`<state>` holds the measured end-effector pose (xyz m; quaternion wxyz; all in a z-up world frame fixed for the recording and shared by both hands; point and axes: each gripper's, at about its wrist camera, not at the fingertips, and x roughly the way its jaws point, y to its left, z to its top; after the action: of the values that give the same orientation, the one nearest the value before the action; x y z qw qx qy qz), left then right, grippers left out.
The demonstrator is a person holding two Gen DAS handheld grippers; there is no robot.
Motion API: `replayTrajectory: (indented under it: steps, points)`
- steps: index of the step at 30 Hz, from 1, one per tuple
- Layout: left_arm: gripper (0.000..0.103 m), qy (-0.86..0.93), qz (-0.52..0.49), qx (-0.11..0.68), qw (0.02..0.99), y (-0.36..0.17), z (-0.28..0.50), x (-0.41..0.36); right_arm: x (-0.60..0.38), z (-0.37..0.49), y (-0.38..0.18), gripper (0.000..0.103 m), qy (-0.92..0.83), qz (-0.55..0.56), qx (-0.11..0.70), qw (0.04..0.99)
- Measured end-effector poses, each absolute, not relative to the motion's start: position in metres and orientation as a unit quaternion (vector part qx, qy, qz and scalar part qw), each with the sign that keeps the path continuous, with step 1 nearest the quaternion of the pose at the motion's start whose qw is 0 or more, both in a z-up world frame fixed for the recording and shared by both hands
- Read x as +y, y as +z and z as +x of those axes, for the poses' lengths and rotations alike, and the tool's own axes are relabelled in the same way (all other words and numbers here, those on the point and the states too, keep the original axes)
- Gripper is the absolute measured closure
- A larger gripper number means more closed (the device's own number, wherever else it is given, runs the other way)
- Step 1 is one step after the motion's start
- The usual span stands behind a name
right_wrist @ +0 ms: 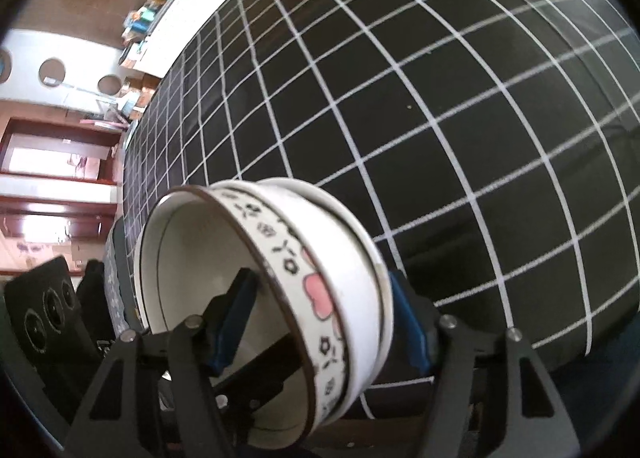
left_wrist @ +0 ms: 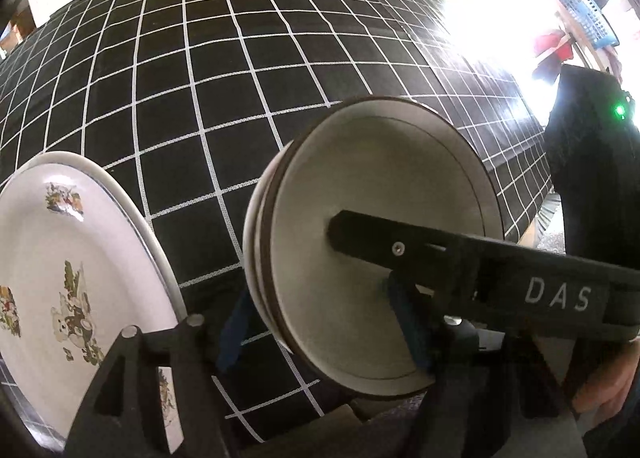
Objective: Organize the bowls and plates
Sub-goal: 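Lift the nested bowls with the right gripper and carry them over the plates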
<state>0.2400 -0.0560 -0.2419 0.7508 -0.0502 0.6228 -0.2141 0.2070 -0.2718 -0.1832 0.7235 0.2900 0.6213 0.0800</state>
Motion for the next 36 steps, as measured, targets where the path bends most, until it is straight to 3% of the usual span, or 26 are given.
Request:
replayTrajectory:
  steps: [19,36]
  points:
    - [0.039,-0.191,-0.061,0.617,0.761,-0.228,0.245,-0.070,-0.247,0.209,-0.164,0.033,0.070,0.274,0.623,0.729]
    - [0.039,-0.156,-0.069,0.569,0.804,-0.147,0.237,-0.012,-0.171,0.219,-0.113,0.033,0.120,0.248,0.609,0.744]
